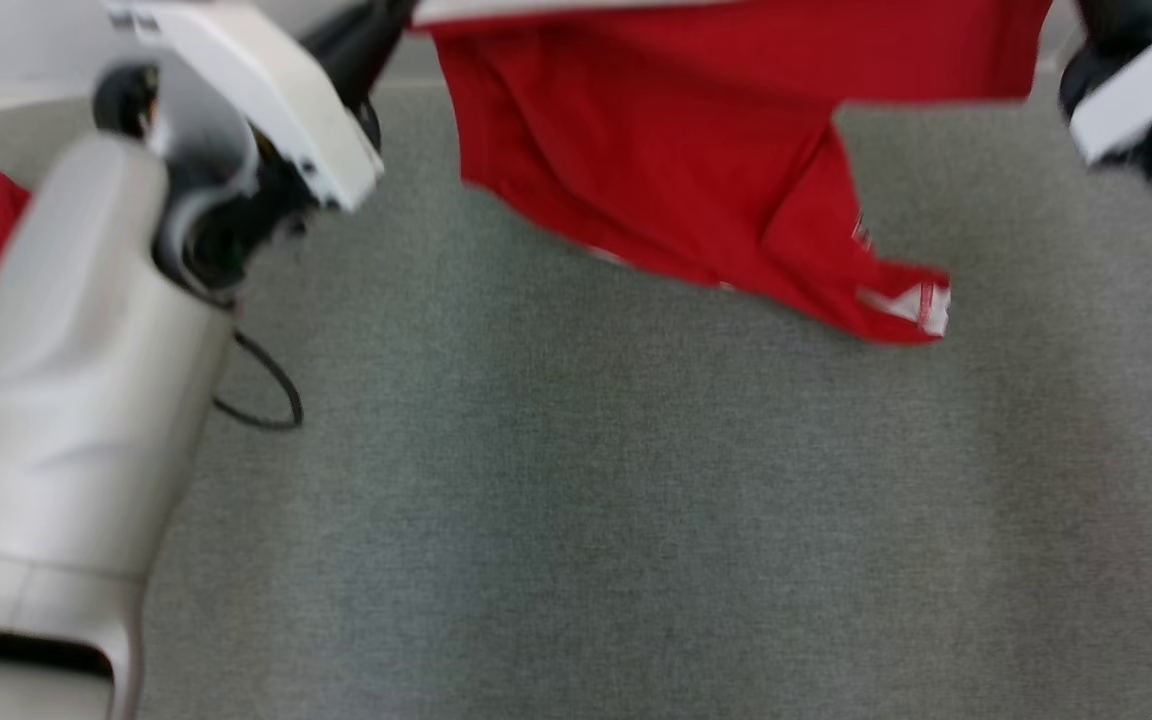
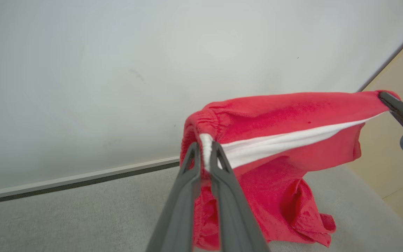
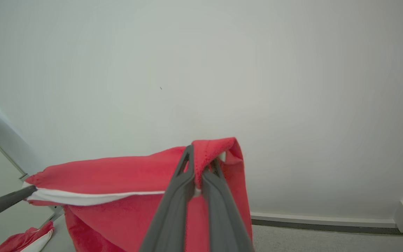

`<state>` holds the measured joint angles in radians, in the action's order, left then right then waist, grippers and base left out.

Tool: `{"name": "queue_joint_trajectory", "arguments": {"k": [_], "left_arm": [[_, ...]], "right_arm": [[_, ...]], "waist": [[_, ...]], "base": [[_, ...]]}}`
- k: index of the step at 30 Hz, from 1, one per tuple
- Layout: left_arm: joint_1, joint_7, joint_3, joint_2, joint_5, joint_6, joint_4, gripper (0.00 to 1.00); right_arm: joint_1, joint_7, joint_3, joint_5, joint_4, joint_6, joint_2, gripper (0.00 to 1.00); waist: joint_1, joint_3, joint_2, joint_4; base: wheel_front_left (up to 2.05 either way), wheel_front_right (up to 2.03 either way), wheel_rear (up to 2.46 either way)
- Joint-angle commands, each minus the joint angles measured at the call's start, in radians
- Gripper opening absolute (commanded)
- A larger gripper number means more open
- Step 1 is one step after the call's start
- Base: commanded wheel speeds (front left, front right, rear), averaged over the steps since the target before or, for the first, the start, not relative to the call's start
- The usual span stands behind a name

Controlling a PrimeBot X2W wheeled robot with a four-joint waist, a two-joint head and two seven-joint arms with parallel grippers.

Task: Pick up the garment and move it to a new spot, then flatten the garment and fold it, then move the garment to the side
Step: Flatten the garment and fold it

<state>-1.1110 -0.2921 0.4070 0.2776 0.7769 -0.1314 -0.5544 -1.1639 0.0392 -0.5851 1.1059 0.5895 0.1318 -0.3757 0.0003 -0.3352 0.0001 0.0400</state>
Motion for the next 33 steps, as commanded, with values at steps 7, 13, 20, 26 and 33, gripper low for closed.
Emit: {"name": "queue_joint_trajectory", "arguments": {"k": [7, 13, 20, 26, 33], "left_arm": [[-0.272, 0.048, 0.036, -0.004, 0.027, 0.002, -0.148, 0.00], [-0.380, 0.112, 0.070, -0.009, 0.055, 0.002, -0.228, 0.00], [-0.297, 0.116, 0.186, 0.025, 0.122, 0.002, -0.232, 0.00], [-0.141, 0.050, 0.316, 0.077, 0.194, 0.002, -0.206, 0.00], [0.047, -0.083, 0.458, 0.154, 0.300, 0.002, -0.094, 0.00]], "right_arm": [[-0.272, -0.061, -0.002, -0.020, 0.128, -0.002, 0.036, 0.00], [-0.375, -0.112, -0.025, 0.009, 0.157, -0.002, 0.048, 0.00], [-0.273, -0.111, -0.154, 0.043, 0.105, -0.002, 0.017, 0.00], [-0.108, -0.061, -0.287, 0.093, 0.013, -0.002, -0.058, 0.00], [0.079, 0.074, -0.429, 0.177, -0.118, -0.002, -0.186, 0.00]], "waist": [[-0.0003, -0.121, -0.0001, -0.001], [-0.0003, -0.116, -0.0001, 0.009], [-0.0003, -0.052, -0.0001, 0.018], [-0.0003, 0.040, -0.0001, 0.021], [-0.0003, 0.178, -0.0001, 0.021]], "base": [[0.00, 0.00, 0.00], [0.00, 0.00, 0.00], [0.00, 0.00, 0.00], [0.00, 0.00, 0.00], [0.00, 0.00, 0.00]]}}
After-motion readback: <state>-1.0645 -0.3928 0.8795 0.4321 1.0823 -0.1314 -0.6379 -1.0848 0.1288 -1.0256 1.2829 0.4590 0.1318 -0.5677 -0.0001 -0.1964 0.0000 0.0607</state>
